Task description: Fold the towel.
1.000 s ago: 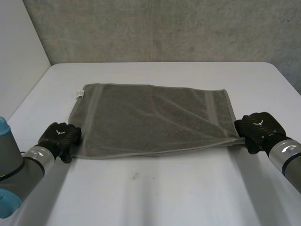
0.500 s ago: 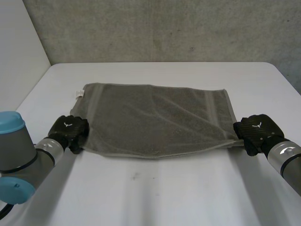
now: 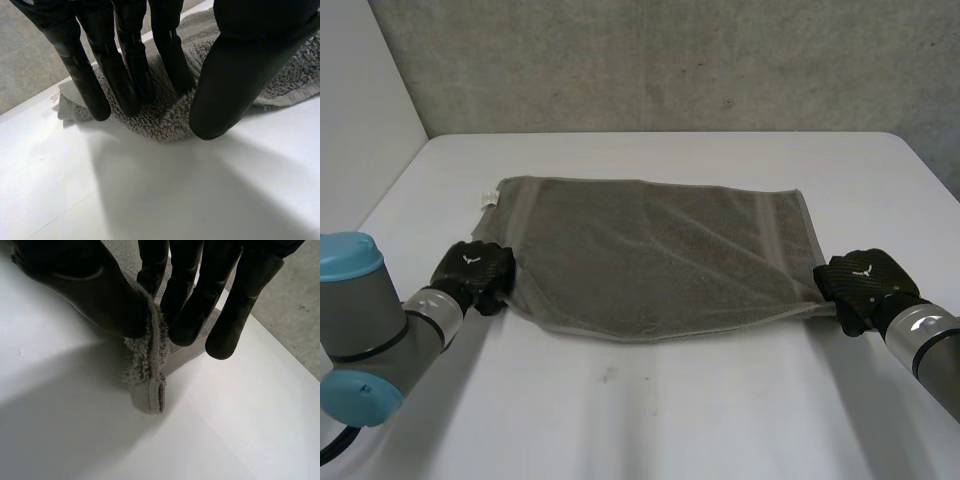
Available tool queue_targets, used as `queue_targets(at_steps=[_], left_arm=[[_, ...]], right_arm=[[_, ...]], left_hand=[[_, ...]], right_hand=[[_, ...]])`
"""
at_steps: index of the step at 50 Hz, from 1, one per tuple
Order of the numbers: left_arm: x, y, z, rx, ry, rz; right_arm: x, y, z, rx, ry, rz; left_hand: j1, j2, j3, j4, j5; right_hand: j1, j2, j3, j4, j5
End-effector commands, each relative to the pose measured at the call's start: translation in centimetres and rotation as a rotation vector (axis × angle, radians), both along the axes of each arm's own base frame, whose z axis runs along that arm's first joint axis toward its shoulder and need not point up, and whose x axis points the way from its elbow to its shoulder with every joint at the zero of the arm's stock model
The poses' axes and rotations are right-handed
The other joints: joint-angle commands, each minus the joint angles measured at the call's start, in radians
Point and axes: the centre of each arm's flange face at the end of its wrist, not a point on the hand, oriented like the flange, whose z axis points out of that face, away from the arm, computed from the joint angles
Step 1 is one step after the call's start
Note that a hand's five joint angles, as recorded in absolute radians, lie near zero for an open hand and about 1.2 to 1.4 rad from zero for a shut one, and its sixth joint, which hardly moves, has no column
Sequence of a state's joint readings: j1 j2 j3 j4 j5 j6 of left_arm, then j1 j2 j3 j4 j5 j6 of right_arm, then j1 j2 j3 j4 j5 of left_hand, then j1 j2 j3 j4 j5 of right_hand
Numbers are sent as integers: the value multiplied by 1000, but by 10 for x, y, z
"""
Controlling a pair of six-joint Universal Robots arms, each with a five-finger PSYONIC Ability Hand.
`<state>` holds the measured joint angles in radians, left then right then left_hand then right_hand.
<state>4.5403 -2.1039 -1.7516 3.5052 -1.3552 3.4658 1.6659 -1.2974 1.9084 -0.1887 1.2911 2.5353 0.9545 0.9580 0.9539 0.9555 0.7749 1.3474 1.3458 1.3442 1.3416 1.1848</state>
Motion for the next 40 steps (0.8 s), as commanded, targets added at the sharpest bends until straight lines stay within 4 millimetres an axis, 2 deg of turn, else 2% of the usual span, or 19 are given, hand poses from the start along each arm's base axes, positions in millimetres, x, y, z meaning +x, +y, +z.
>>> queue_targets(at_steps=[1, 12, 14, 16, 17, 19, 20, 21, 22, 24, 29, 30, 31, 33, 34, 35, 40], left_arm=[[0, -1, 3, -3, 16, 12], [10, 3, 38, -82, 28, 41], [16, 9, 54, -121, 28, 53], [20, 12, 60, -137, 22, 60], [20, 12, 60, -138, 22, 60], [26, 22, 73, -159, 21, 70], [26, 22, 73, -159, 21, 70], [29, 28, 82, -176, 22, 77], [34, 33, 90, -188, 20, 89], [39, 40, 97, -191, 11, 102], [52, 63, 112, -177, -36, 122], [52, 73, 115, -171, -54, 107], [52, 73, 115, -170, -55, 107], [51, 92, 119, -148, -82, 57], [51, 92, 119, -148, -82, 57], [51, 100, 119, -132, -93, 36], [49, 113, 116, -110, -110, -8]], right_arm=[[0, 0, -1, 2, 1, 0], [-1, -3, 5, -18, -2, -3], [-1, -4, 8, -24, -2, -3], [-2, -4, 23, -69, 0, -11], [-2, -4, 23, -69, 0, -11], [-3, 0, 48, -142, 6, -6], [-3, 0, 48, -142, 7, -6], [-4, 4, 59, -158, 18, -3], [-4, 4, 59, -158, 18, -3], [-13, 10, 73, -158, 63, -14], [-22, 27, 84, -102, 156, 7], [-22, 27, 84, -102, 157, 8], [-22, 35, 87, -82, 188, 28], [-23, 42, 88, -62, 221, 48], [-23, 49, 91, -45, 253, 66], [-24, 54, 94, -35, 281, 80], [-26, 55, 104, -58, 349, 106]], left_hand=[[433, 430, 434, 432, 438], [442, 438, 442, 441, 447], [442, 438, 442, 441, 447], [442, 438, 442, 441, 447], [442, 438, 442, 441, 447], [442, 438, 442, 441, 447], [442, 438, 442, 441, 447], [442, 438, 442, 441, 447], [442, 438, 442, 441, 447], [442, 438, 442, 441, 447], [442, 438, 442, 441, 447], [442, 438, 442, 441, 447], [442, 438, 442, 441, 447], [442, 438, 442, 441, 447], [442, 438, 442, 441, 447], [442, 438, 442, 441, 447], [442, 438, 442, 441, 447]], right_hand=[[49, 50, 52, 55, 37], [49, 50, 52, 55, 37], [49, 50, 52, 55, 37], [49, 50, 52, 55, 37], [49, 50, 52, 55, 37], [49, 50, 52, 55, 37], [49, 50, 52, 55, 37], [49, 50, 52, 55, 37], [49, 50, 52, 55, 37], [49, 50, 52, 55, 37], [49, 50, 52, 55, 37], [49, 50, 52, 55, 37], [49, 50, 52, 55, 37], [49, 50, 52, 55, 37], [49, 50, 52, 55, 37], [49, 50, 52, 55, 37], [49, 50, 52, 55, 37]])
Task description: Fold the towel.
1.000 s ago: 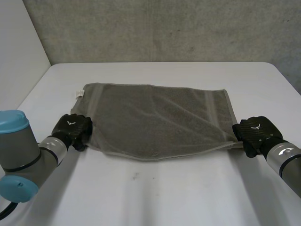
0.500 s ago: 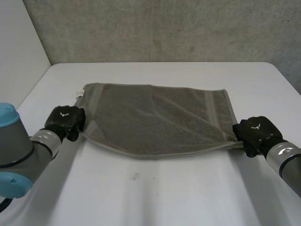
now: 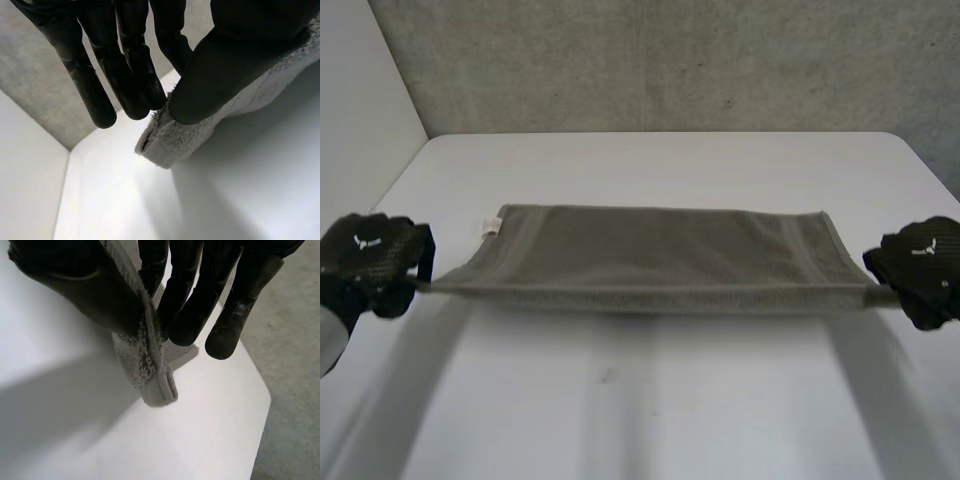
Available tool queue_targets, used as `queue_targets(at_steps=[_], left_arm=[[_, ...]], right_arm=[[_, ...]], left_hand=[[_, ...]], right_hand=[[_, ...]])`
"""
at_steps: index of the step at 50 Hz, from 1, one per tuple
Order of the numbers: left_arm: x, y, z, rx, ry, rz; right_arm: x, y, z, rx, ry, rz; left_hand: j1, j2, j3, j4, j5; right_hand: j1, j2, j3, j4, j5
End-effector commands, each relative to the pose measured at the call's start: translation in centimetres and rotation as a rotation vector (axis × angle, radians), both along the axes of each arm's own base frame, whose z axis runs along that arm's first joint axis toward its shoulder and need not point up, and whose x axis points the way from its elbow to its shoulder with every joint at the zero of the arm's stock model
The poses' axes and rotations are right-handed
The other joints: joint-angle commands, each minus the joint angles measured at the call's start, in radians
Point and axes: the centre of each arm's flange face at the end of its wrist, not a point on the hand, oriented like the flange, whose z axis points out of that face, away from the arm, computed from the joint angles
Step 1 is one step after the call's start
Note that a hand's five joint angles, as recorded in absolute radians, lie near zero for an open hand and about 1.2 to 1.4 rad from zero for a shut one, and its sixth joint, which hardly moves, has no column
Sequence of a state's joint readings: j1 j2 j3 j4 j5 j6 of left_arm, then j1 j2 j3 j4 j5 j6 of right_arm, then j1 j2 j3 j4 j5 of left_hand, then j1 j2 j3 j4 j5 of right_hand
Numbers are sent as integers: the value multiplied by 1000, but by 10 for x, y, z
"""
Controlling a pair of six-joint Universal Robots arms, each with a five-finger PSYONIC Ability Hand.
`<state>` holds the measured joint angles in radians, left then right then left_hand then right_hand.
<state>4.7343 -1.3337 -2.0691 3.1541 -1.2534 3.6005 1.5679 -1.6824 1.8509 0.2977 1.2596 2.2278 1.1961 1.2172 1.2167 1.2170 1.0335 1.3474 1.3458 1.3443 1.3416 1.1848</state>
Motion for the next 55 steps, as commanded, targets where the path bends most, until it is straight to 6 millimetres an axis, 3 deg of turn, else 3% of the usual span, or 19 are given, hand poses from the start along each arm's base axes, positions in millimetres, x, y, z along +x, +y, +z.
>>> queue_targets(at_steps=[1, 4, 6, 7, 11, 15, 17, 18, 20, 22, 32, 33, 34, 35, 36, 42, 46, 50, 55], left_arm=[[-4, 17, -4, 35, -27, -73], [-3, 13, -3, 17, -28, -71], [-3, -3, -4, -23, -26, -74], [-3, -3, -4, -23, -26, -74], [-20, -41, -15, -90, -15, -134], [-40, -67, -22, -127, -6, -174], [-55, -94, -35, -136, -20, -154], [-55, -95, -35, -136, -20, -154], [-59, -125, -44, -141, -26, -96], [-62, -138, -51, -146, -30, -84], [-90, -184, -76, -193, -19, -114], [-93, -188, -80, -196, -19, -116], [-93, -188, -80, -196, -19, -116], [-96, -191, -82, -197, -17, -117], [-99, -191, -84, -197, -17, -116], [-101, -189, -80, -196, -3, -95], [-94, -173, -55, -184, 72, -39], [-87, -154, -39, -163, 142, -16], [-74, -105, -20, -122, 213, -13]], right_arm=[[-2, 9, 11, 2, 101, 46], [-2, 0, 18, -42, 111, 54], [1, -25, 5, -13, 101, 69], [1, -25, 5, -12, 101, 69], [9, -65, -11, -10, 113, 79], [29, -82, -20, -18, 124, 106], [36, -94, -28, -18, 133, 98], [41, -107, -34, -30, 142, 82], [46, -121, -39, -54, 150, 68], [51, -147, -49, -110, 158, 36], [75, -191, -67, -262, 147, 31], [77, -197, -70, -284, 144, 23], [80, -203, -72, -306, 137, 15], [80, -203, -72, -307, 137, 15], [82, -207, -75, -327, 134, 11], [84, -216, -61, -415, 73, -16], [81, -208, -44, -398, -23, -47], [71, -181, -22, -336, -170, -89], [61, -144, -12, -282, -218, -106]], left_hand=[[200, 179, 180, 179, 188], [200, 179, 180, 179, 188], [200, 179, 180, 179, 188], [200, 179, 180, 179, 188], [200, 179, 180, 179, 188], [200, 179, 180, 179, 188], [200, 179, 180, 179, 188], [200, 179, 180, 179, 188], [200, 179, 180, 179, 188], [200, 179, 180, 179, 188], [200, 179, 180, 179, 188], [180, 159, 160, 159, 168], [180, 159, 159, 159, 168], [-753, -774, -774, -774, -765], [-861, -882, -882, -882, -873], [-1022, -1043, -1042, -1042, -1033], [-1022, -1043, -1042, -1042, -1033], [-1022, -1043, -1042, -1042, -1033], [-1022, -1043, -1042, -1042, -1033]], right_hand=[[49, 50, 52, 55, 37], [49, 50, 52, 55, 37], [49, 50, 52, 55, 37], [49, 50, 52, 55, 37], [49, 50, 52, 55, 37], [49, 50, 52, 55, 37], [49, 50, 52, 55, 37], [49, 50, 52, 55, 37], [49, 50, 52, 55, 37], [49, 50, 52, 55, 37], [49, 50, 52, 55, 37], [-395, -393, -392, -389, -407], [-1173, -1171, -1170, -1167, -1185], [-1173, -1171, -1170, -1167, -1185], [-1173, -1171, -1170, -1167, -1185], [-1173, -1171, -1170, -1167, -1185], [-1173, -1171, -1170, -1167, -1185], [-1173, -1171, -1170, -1167, -1185], [-1173, -1171, -1170, -1167, -1185]])
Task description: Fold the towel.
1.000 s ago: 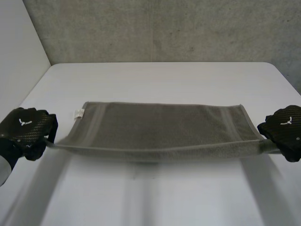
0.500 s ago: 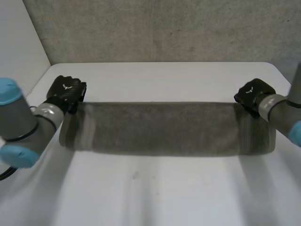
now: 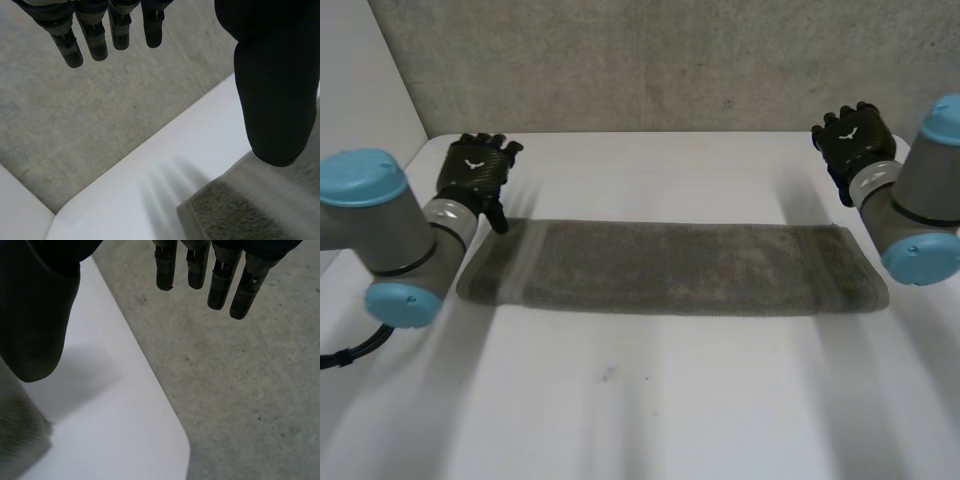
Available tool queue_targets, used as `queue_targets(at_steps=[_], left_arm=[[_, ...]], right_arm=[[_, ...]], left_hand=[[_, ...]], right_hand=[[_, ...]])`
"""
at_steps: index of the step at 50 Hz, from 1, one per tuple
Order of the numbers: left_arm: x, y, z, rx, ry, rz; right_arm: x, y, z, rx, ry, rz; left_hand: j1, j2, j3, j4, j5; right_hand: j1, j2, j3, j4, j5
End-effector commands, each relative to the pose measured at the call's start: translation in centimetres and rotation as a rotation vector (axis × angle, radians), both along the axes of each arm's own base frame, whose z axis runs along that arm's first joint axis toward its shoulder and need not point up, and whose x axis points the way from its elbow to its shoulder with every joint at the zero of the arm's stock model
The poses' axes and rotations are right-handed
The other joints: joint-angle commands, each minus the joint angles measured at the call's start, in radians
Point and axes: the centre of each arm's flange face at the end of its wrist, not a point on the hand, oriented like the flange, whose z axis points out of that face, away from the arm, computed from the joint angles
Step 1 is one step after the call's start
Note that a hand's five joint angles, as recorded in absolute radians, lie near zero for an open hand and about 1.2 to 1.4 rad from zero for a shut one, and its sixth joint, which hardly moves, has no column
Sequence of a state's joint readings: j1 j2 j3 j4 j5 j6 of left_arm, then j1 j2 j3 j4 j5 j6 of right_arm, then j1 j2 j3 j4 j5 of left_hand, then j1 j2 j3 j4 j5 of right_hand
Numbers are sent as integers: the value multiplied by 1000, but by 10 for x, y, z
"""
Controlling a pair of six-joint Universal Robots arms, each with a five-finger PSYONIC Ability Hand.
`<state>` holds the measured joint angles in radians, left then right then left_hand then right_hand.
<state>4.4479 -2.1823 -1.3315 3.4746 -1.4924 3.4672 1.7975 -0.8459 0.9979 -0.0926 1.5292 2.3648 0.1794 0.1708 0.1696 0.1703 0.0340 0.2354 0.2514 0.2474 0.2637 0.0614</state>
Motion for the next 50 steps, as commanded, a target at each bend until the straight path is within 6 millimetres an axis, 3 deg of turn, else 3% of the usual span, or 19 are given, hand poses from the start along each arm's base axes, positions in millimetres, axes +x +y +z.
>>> queue_targets(at_steps=[1, 3, 4, 6, 8, 18, 26, 31, 32, 33, 34, 35, 37, 39, 42, 44, 45, 47, 50], left_arm=[[16, 55, 25, 48, 97, 6], [18, 67, 27, 49, 99, 6], [21, 76, 28, 54, 103, 8], [23, 85, 28, 54, 104, 8], [24, 98, 25, 68, 114, 3], [21, 113, 10, 163, 232, -6], [21, 115, 6, 152, 266, -9], [20, 115, 5, 129, 273, -14], [20, 115, 4, 125, 272, -15], [20, 115, 4, 125, 272, -15], [21, 116, 3, 124, 273, -15], [21, 116, 3, 122, 273, -15], [20, 116, 3, 122, 272, -17], [20, 116, 3, 124, 271, -17], [21, 117, 2, 127, 272, -13], [21, 117, 1, 129, 271, -13], [22, 117, 2, 128, 272, -13], [22, 118, 1, 131, 271, -12], [22, 118, 0, 133, 270, -9]], right_arm=[[-15, 49, 20, 83, -122, -10], [-20, 75, 15, 131, -118, -9], [-20, 75, 15, 132, -118, -9], [-25, 94, 9, 172, -108, -21], [-29, 100, 1, 202, -102, -31], [-58, 113, -41, 348, -102, -101], [-64, 97, -70, 378, -164, -61], [-72, 86, -84, 378, -161, -80], [-74, 82, -87, 377, -161, -85], [-76, 78, -88, 375, -161, -91], [-76, 78, -88, 375, -161, -91], [-78, 73, -88, 367, -160, -108], [-82, 68, -85, 349, -165, -125], [-101, 57, -77, 316, -148, -204], [-111, 52, -73, 294, -121, -242], [-134, 40, -63, 248, -38, -300], [-134, 40, -63, 248, -38, -300], [-166, 29, -56, 215, 59, -370], [-177, 24, -50, 190, 98, -391]], left_hand=[[-5, 4, 5, 4, -34], [-5, 4, 5, 4, -34], [-5, 4, 5, 4, -34], [-5, 4, 5, 4, -34], [-5, 4, 5, 4, -34], [-5, 4, 5, 4, -34], [-5, 4, 5, 4, -34], [-5, 4, 5, 4, -34], [-5, 4, 5, 4, -34], [-5, 4, 5, 4, -34], [-5, 4, 5, 4, -34], [-5, 4, 5, 4, -34], [-5, 4, 5, 4, -34], [-5, 4, 5, 4, -34], [-5, 4, 5, 4, -34], [-5, 4, 5, 4, -34], [-5, 4, 5, 4, -34], [-5, 4, 5, 4, -34], [-5, 4, 5, 4, -34]], right_hand=[[-61, -77, -73, -89, -61], [-61, -77, -73, -89, -61], [-61, -77, -73, -89, -61], [-61, -77, -73, -89, -61], [-61, -77, -73, -89, -61], [-54, -70, -66, -82, -54], [90, 74, 78, 62, 90], [322, 306, 310, 294, 322], [441, 425, 429, 413, 441], [704, 688, 692, 676, 704], [707, 691, 695, 679, 706], [1108, 1092, 1096, 1080, 1107], [1161, 1145, 1149, 1133, 1160], [1161, 1145, 1149, 1133, 1160], [1161, 1145, 1149, 1133, 1160], [1161, 1145, 1149, 1133, 1160], [1161, 1145, 1149, 1133, 1160], [1161, 1145, 1149, 1133, 1160], [1161, 1145, 1149, 1133, 1160]])
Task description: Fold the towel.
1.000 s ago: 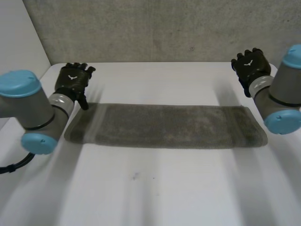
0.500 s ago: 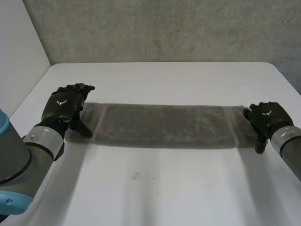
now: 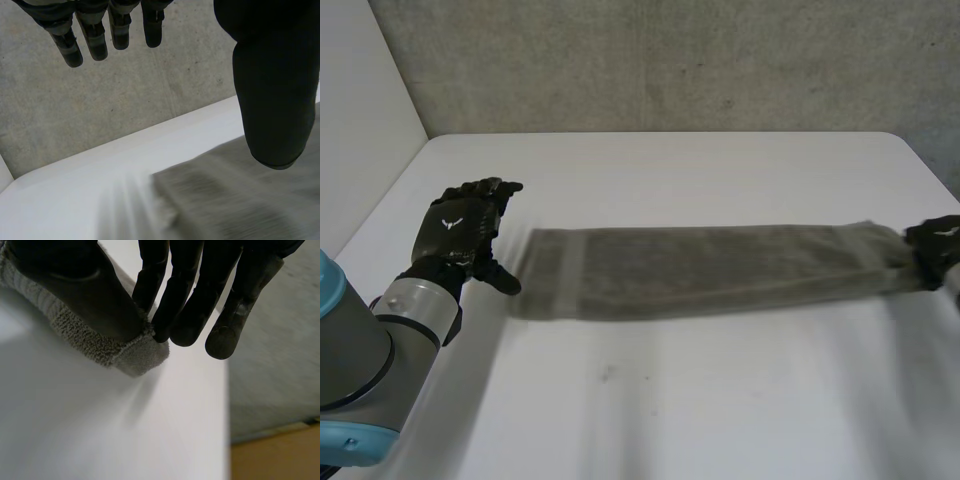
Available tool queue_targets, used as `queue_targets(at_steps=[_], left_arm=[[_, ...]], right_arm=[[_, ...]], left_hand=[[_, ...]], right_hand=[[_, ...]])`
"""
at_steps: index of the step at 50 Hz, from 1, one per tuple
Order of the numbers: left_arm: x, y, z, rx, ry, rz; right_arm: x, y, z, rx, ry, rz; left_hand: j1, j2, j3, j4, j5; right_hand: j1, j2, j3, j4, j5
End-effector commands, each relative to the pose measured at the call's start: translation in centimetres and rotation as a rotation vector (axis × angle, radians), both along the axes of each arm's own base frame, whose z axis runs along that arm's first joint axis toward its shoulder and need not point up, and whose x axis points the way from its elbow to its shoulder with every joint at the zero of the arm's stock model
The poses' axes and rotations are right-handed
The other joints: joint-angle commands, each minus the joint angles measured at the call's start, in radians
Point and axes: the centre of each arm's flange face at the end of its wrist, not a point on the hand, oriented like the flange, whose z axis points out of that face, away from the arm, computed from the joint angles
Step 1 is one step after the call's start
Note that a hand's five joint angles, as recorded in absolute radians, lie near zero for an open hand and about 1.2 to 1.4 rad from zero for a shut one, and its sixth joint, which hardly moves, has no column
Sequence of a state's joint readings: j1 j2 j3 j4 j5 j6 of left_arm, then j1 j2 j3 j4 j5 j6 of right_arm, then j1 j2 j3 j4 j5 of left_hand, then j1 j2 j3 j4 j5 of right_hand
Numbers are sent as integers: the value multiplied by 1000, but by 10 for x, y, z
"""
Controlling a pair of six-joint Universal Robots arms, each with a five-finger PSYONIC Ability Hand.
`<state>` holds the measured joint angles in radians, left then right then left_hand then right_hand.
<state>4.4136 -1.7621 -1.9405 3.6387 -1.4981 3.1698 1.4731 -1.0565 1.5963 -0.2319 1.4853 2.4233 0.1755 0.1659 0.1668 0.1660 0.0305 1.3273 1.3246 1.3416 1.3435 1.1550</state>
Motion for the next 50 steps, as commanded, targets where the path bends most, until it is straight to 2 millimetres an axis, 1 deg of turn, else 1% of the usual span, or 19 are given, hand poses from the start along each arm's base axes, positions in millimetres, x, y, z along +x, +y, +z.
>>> queue_targets(at_steps=[1, 6, 8, 9, 10, 11, 13, 14, 16, 17, 18, 19, 21, 24, 31, 47, 48, 49, 50], left_arm=[[2, 1, -2, 8, -2, 5], [2, 1, 2, -4, 0, 5], [2, 1, 6, -18, 0, 5], [0, 0, 11, -39, 0, 0], [0, 0, 12, -39, 0, 0], [-1, -1, 18, -54, 3, 1], [-2, -6, 28, -79, 14, 2], [-5, -8, 36, -88, 17, 0], [-9, -7, 45, -88, 17, -8], [-14, -6, 53, -91, 19, -17], [-21, -6, 65, -98, 22, -26], [-21, -6, 65, -98, 22, -26], [-26, -5, 77, -105, 26, -26], [-33, -4, 98, -110, 30, -15], [-43, 2, 127, -129, 52, -12], [-50, 1, 110, -84, 36, -27], [-50, 1, 109, -81, 34, -29], [-50, 1, 109, -81, 34, -29], [-51, 1, 107, -76, 32, -30]], right_arm=[[-48, -22, 22, -61, 191, -81], [-29, -29, 49, -155, 164, -44], [31, -17, 78, -252, 110, 90], [31, -17, 78, -253, 110, 90], [64, -7, 88, -287, 87, 173], [65, -7, 88, -288, 87, 174], [127, 22, 94, -322, 54, 341], [127, 23, 94, -322, 54, 341], [185, 62, 91, -334, 29, 509], [186, 62, 91, -334, 28, 510], [214, 83, 87, -339, 18, 598], [214, 83, 86, -339, 18, 599], [257, 118, 72, -333, 5, 737], [282, 144, 50, -294, 2, 824], [310, 167, 12, -229, 17, 904], [311, 186, -8, -146, 25, 969], [309, 189, -8, -126, 28, 978], [305, 191, -4, -107, 28, 978], [305, 191, -4, -106, 28, 978]], left_hand=[[-1, 9, 8, 9, -31], [-1, 9, 8, 9, -31], [-1, 9, 8, 9, -31], [-1, 9, 8, 9, -31], [-1, 9, 8, 9, -31], [-1, 9, 8, 9, -31], [-1, 9, 8, 9, -31], [-1, 9, 8, 9, -31], [-1, 9, 8, 9, -31], [-1, 9, 8, 9, -31], [-1, 9, 8, 9, -31], [-1, 9, 8, 9, -31], [-1, 9, 8, 9, -31], [-1, 9, 8, 9, -31], [-1, 9, 8, 9, -31], [-1, 9, 8, 9, -31], [-1, 9, 8, 9, -31], [-1, 9, 8, 9, -31], [-1, 9, 8, 9, -31]], right_hand=[[69, 72, 55, 53, 67], [69, 72, 55, 53, 67], [69, 72, 55, 53, 67], [69, 72, 55, 53, 67], [69, 72, 55, 53, 67], [69, 72, 55, 53, 67], [69, 72, 55, 53, 67], [69, 72, 55, 53, 67], [69, 72, 55, 53, 67], [69, 72, 55, 53, 67], [69, 72, 55, 53, 67], [69, 72, 55, 53, 67], [69, 72, 55, 53, 67], [69, 72, 55, 53, 67], [69, 72, 55, 53, 67], [69, 72, 55, 53, 67], [-346, -343, -360, -362, -348], [-1153, -1150, -1167, -1169, -1155], [-1153, -1150, -1167, -1169, -1155]])
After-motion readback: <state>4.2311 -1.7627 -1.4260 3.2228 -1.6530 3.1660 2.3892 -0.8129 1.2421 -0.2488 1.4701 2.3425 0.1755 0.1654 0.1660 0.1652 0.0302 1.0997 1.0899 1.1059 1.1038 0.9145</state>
